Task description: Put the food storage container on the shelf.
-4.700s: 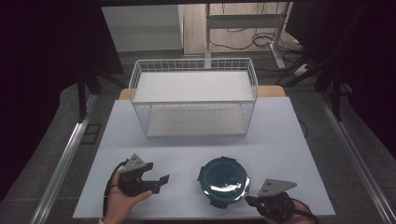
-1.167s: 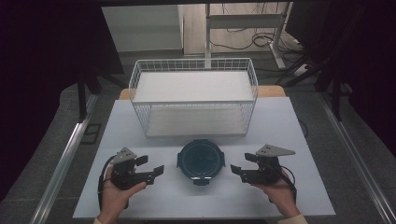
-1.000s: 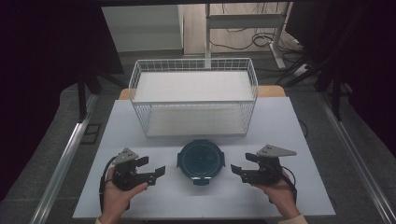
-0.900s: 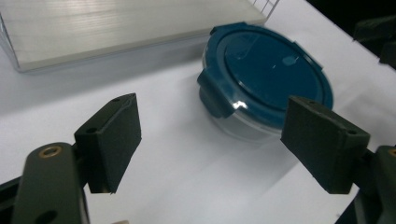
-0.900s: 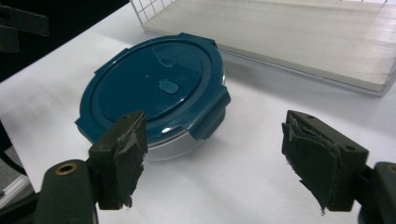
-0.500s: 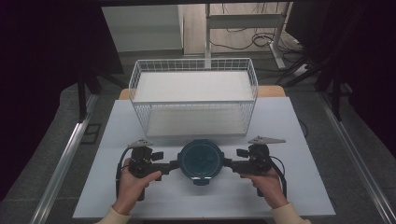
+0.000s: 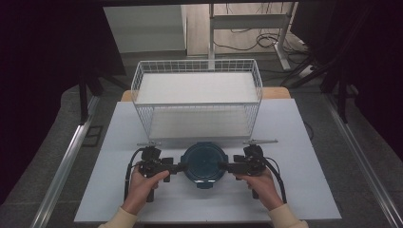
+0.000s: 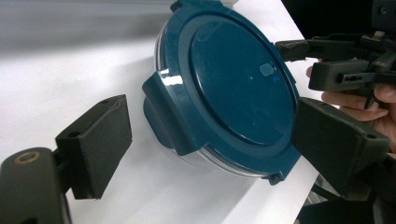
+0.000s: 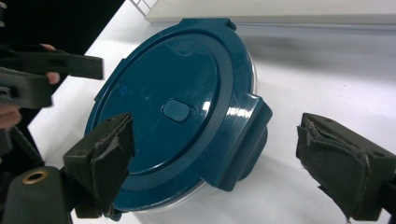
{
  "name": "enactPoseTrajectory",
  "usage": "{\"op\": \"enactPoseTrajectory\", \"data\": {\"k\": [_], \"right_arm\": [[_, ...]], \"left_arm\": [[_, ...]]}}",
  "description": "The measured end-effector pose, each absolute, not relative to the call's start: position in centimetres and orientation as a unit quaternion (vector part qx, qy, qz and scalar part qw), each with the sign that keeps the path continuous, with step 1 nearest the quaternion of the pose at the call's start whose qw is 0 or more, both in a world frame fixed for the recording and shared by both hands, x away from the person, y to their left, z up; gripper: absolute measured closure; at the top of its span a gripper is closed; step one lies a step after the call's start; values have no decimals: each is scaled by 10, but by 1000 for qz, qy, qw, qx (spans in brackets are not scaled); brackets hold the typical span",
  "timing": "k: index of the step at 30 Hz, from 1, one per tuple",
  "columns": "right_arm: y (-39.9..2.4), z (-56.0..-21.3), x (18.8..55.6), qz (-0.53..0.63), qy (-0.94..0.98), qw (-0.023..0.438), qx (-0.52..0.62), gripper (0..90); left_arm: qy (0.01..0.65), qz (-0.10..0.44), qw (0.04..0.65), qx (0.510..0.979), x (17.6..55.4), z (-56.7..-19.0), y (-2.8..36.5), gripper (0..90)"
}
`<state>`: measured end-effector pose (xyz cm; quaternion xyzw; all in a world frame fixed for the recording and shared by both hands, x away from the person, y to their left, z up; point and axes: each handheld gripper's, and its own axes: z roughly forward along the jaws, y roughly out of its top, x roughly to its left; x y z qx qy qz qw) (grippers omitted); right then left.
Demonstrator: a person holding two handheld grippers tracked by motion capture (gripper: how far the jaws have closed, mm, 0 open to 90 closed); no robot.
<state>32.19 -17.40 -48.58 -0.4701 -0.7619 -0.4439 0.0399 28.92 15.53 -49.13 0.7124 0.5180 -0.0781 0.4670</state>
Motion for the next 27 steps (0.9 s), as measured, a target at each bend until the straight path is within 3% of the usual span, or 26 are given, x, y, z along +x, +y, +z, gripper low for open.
{"op": "enactPoseTrajectory", "data": {"k": [17,27], "right_arm": [[-162,-508,333,-431,-747,100,-497,98],[-160,-509,331,-433,-732,127,-511,212]], "left_arm": [[514,-118,457,716,304,-512,144,150],[525,-139,447,711,307,-516,142,231]]}}
